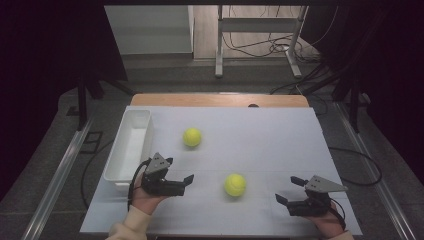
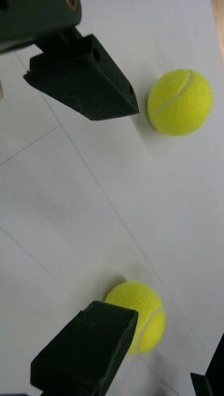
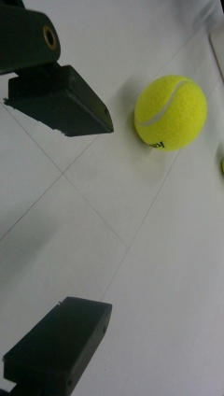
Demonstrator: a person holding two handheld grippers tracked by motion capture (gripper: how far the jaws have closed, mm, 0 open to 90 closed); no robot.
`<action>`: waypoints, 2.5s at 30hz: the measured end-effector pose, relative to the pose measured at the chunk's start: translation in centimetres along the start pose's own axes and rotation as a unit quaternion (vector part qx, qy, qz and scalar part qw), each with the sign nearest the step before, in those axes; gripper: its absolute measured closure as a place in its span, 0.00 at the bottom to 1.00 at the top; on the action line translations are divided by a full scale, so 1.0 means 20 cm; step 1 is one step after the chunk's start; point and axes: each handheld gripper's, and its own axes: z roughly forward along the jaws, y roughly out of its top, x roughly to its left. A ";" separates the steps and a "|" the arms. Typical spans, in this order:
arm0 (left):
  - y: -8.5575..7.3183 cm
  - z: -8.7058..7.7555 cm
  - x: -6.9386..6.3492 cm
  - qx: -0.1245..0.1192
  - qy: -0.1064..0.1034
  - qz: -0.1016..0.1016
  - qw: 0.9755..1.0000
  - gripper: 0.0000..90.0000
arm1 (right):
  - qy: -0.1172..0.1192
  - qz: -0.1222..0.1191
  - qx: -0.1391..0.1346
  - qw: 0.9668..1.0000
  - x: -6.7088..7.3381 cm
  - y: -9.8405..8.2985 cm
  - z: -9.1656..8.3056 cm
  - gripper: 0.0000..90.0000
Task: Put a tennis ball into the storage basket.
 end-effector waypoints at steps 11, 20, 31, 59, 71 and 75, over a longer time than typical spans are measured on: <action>0.08 0.04 0.00 0.011 -0.008 0.003 1.000 0.07 | -0.004 0.004 0.003 1.000 0.00 -0.01 0.00 0.14; 0.14 0.07 0.00 0.015 -0.011 0.005 1.000 0.07 | -0.001 0.010 0.006 1.000 -0.01 -0.01 0.01 0.14; 0.20 0.10 0.01 0.013 -0.013 0.003 1.000 0.07 | -0.002 0.013 0.014 1.000 -0.01 -0.01 0.02 0.14; 0.33 0.19 0.08 0.029 -0.004 0.004 1.000 0.07 | -0.010 0.011 0.023 1.000 -0.01 -0.02 0.03 0.14; 0.37 0.24 0.14 0.038 0.004 -0.011 0.999 0.07 | -0.011 0.010 0.023 1.000 -0.01 -0.02 0.03 0.14; 0.39 0.26 0.16 0.036 0.005 -0.008 0.999 0.07 | -0.012 0.009 0.024 1.000 -0.01 -0.02 0.03 0.14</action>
